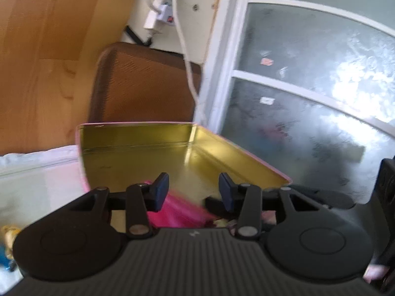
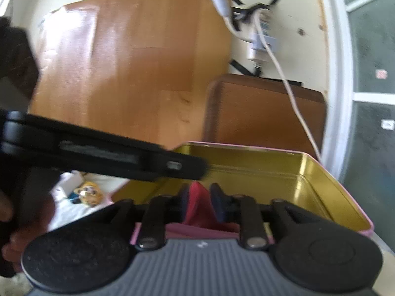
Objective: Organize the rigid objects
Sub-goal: 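Move the right gripper from the tin to the blue polka-dot bow headband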
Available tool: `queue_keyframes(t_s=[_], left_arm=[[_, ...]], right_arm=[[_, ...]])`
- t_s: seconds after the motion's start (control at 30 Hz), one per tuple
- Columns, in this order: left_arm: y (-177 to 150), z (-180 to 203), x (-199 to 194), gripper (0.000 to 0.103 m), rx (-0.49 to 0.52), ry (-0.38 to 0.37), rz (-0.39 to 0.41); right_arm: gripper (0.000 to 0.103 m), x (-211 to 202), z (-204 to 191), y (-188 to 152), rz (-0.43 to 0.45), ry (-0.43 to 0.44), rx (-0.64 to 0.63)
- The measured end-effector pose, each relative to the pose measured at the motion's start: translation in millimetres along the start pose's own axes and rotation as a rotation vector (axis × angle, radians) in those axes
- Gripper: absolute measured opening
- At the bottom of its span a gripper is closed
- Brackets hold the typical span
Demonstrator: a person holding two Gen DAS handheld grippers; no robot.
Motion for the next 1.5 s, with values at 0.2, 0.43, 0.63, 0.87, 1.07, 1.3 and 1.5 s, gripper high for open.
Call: queue_keyframes(t_s=[0.2,0.43,0.63,0.87,1.07,1.3,1.5], left_arm=[[-6.4,-19.8,-36.2,0.055,-0.079,0.095,0.000],[-34.0,-55.6,-104.4,0.056,-0.103,0.220,0.020],[-56.0,-131.6,-182.3,0.056,-0.157,0.469,0.092],[-62.1,-198.6,-234.6,0.056,-0.246,0.636,0.171],[-58.3,-227.8,-251.3,0.056,-0.520,0.545,0.321],[-59.8,-228.8,-252.0,0.056,-0.554,0.506,0.378],[-63.2,-229.5,-262.8,0.056,-0.571,0.492,0.399]], right_arm=[[0.035,-25.5,16.1,-5.5,0.035,-0.007,0.136],[0.035,-51.2,-22.0,5.5,0.061,0.112,0.110],[0.035,-24.3,-102.1,14.0,-0.053,0.397,0.110],[0.035,19.8,-226.4,55.6,0.038,0.412,-0.457],[0.039,51.9,-313.3,45.6,0.121,0.363,-1.019],[0.003,46.5,-332.3,32.0,0.057,0.320,-1.109],[0.005,4.3,-329.6,40.2,0.033,0.430,-0.972]])
Point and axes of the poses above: each gripper's, at about its wrist camera, not at the fingertips, and x roughly the way its jaws point, z to its right, y to its top, the point moved 7 cm from there along x, roughly the way its jaws point, and after that the axes turned 11 degrees about -x, right-handed, at the moved point
